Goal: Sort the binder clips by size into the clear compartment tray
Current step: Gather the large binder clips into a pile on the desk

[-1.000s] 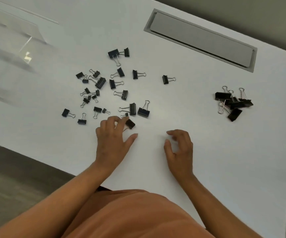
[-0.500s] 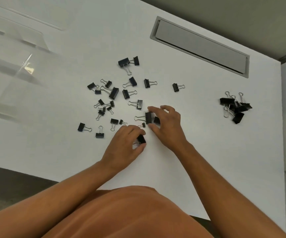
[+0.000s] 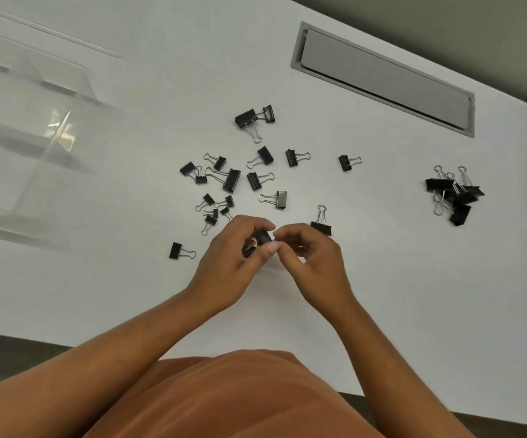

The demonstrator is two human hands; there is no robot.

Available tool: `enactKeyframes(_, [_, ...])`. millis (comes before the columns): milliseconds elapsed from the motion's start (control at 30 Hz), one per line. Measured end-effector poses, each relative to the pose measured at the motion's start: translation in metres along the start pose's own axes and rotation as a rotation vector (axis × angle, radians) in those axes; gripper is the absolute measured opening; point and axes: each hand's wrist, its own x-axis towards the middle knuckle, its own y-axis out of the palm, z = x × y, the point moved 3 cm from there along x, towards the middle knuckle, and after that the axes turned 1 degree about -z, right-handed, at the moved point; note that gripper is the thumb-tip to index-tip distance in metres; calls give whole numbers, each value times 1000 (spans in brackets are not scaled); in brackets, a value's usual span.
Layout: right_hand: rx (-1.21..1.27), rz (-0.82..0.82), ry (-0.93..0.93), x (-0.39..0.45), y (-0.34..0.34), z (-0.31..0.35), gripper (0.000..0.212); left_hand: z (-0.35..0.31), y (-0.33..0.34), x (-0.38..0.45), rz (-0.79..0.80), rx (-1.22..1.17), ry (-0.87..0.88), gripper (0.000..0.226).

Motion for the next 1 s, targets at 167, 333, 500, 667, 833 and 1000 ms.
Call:
enactKeyframes(167, [138,-13,131,6,21,10,20,12,-7,2,-105,-389,-376,23])
enactKeyframes(333, [246,-106,159,19,28,25,16,12,-25,7,-263,-928,-620,30])
enactKeyframes(500, [-362,-49,-243,70,46,43,24,19,-52,7,-281,-937,-583,43])
enactKeyframes(667, [-661,47,-236,116,72,40,47,26,-69,9,-315,-947,-560,39])
enactKeyframes(833, [-634,-19,-274,120,70,40,37,28,-78,11,-319,-966,-547,46])
enactKeyframes(1000, [-359,-119,-253,103,47,38,20,29,-85,13,-301,-999,-572,59])
